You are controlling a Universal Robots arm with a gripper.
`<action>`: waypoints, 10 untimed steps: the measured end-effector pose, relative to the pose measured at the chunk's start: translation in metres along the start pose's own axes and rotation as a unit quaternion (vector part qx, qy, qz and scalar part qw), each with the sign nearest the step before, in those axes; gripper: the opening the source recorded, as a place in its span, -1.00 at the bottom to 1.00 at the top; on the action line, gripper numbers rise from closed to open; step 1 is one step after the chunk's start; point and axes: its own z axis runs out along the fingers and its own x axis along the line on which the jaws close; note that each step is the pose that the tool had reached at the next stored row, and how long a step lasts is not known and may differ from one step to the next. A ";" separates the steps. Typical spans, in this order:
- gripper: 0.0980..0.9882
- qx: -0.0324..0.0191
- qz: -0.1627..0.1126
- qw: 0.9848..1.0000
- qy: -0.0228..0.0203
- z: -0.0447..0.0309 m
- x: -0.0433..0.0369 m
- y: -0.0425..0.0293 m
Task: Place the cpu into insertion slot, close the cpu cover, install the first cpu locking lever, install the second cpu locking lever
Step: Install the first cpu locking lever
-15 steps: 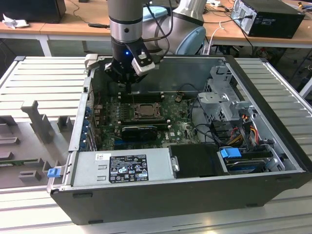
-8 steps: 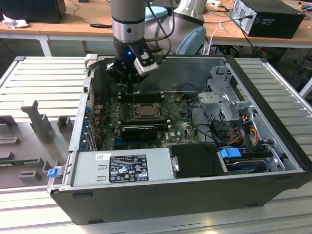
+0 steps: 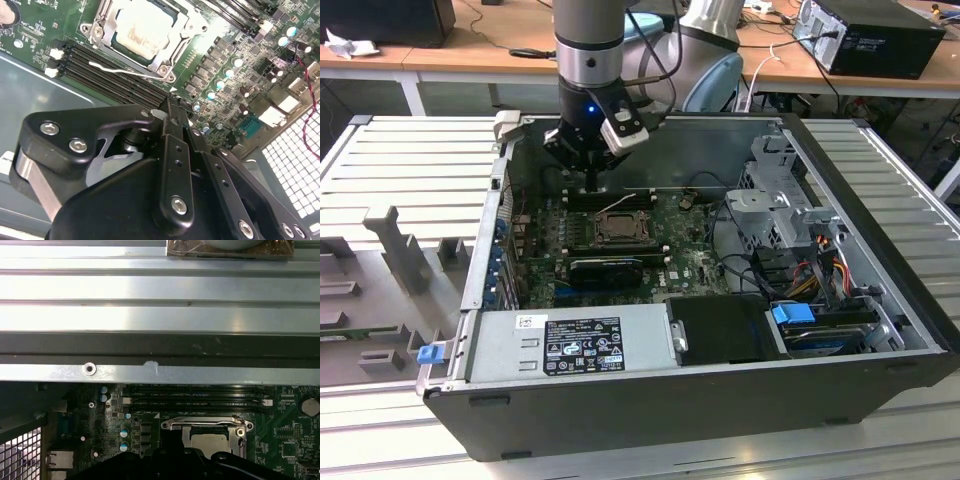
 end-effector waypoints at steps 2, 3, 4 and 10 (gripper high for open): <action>-0.98 0.000 0.000 1.000 0.000 0.0000 -0.0008 0.0000; -0.98 0.000 0.000 1.000 0.000 0.0000 -0.0012 0.0000; -0.98 0.000 0.000 1.000 0.000 0.0001 -0.0018 0.0000; -0.98 0.000 0.000 1.000 0.000 0.0021 -0.0096 -0.0003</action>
